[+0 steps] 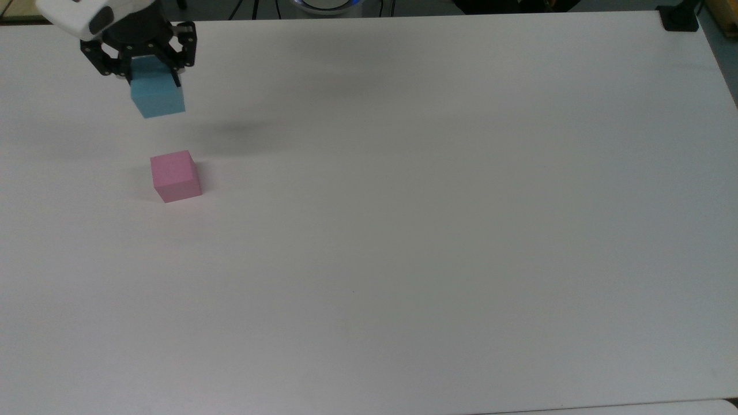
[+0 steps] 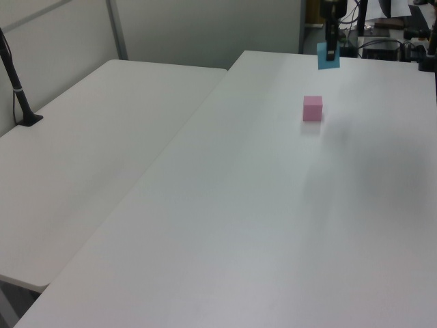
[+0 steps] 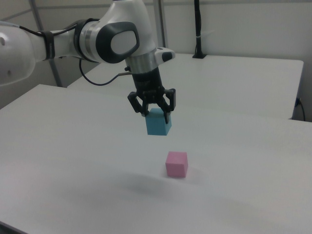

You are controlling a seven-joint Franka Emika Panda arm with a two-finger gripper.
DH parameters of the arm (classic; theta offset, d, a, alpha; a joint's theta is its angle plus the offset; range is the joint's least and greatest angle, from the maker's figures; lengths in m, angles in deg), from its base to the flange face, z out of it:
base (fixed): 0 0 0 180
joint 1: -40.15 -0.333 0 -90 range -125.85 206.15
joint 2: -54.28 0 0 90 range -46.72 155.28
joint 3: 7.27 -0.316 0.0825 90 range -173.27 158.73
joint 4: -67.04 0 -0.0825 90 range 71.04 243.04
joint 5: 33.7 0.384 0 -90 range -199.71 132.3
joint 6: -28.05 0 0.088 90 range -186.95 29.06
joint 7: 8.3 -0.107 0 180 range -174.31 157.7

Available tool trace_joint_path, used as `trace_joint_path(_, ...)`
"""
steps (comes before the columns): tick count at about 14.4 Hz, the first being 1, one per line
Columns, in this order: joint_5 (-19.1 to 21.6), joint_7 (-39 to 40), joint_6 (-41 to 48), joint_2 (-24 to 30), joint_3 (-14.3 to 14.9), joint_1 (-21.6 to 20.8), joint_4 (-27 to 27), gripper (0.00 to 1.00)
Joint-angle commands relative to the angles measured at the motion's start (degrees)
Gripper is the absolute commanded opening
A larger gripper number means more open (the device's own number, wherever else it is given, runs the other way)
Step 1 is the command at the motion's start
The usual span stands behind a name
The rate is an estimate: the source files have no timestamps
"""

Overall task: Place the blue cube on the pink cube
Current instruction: 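Lift the light-blue cube and carry it toward the pink cube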

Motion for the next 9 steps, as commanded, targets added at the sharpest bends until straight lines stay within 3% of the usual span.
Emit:
trace_joint_path(1, 1.31, 3.90, -3.82, 0.74, 0.08, 1.95, 0.12, 0.53)
trace_joint_path(9, 4.12, 8.56, -12.19, -1.80, 0.08, 4.42, 2.85, 0.52)
